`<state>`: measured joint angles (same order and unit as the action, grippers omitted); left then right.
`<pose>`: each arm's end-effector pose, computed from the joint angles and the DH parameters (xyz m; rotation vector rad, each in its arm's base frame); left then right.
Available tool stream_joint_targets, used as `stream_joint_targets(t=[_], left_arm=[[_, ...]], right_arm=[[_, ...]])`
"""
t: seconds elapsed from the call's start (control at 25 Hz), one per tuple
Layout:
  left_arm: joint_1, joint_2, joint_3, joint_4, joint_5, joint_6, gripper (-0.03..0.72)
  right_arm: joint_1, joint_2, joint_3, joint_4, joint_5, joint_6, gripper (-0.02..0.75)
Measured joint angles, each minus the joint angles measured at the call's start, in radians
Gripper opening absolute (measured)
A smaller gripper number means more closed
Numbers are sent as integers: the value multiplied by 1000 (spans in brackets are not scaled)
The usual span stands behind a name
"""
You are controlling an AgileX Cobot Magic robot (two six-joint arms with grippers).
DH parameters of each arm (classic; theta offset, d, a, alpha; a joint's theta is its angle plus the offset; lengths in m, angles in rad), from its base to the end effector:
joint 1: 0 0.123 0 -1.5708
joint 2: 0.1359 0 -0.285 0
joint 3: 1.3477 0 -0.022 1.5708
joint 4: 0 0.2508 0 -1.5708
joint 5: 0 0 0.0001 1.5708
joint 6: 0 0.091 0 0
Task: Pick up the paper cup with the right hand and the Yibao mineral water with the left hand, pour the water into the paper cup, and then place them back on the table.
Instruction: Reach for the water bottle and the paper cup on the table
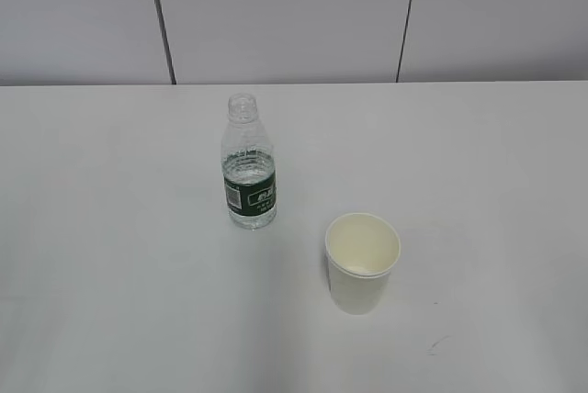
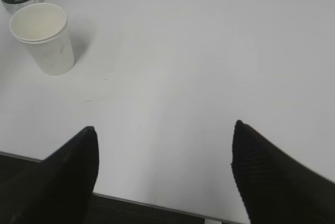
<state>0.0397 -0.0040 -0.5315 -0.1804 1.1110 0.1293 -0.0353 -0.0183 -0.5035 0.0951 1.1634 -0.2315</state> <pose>-0.0115 -0.0151 0.2829 0.1093 2.0447 -0.1107 -0.0125 0.0084 0.2703 -0.2194 2.1101 -0.0432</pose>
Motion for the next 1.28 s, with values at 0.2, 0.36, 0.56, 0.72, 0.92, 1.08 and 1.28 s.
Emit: stream_joint_targets(t=[0.2,0.36,0.56,0.72,0.92,1.08,1.28], left_arm=[[0,0,0,0,0,0,342],[0,0,-2,-4,-3,0,344],[0,3,-15,-33,-216,7,381],[0,77,7,-100,-483,66,461],[0,297,38,-298,-676,297,494],[-24,467,38,-514,-842,499,496],[-112,660,41,-594,-935,620,496]], right_arm=[[0,0,0,0,-2,20,587],[0,0,0,0,-11,23,587],[0,7,-10,27,-85,-9,587],[0,85,5,145,-362,-122,587],[0,270,78,453,-636,-514,587],[0,422,118,854,-756,-945,587],[0,568,122,1332,-821,-1438,587]])
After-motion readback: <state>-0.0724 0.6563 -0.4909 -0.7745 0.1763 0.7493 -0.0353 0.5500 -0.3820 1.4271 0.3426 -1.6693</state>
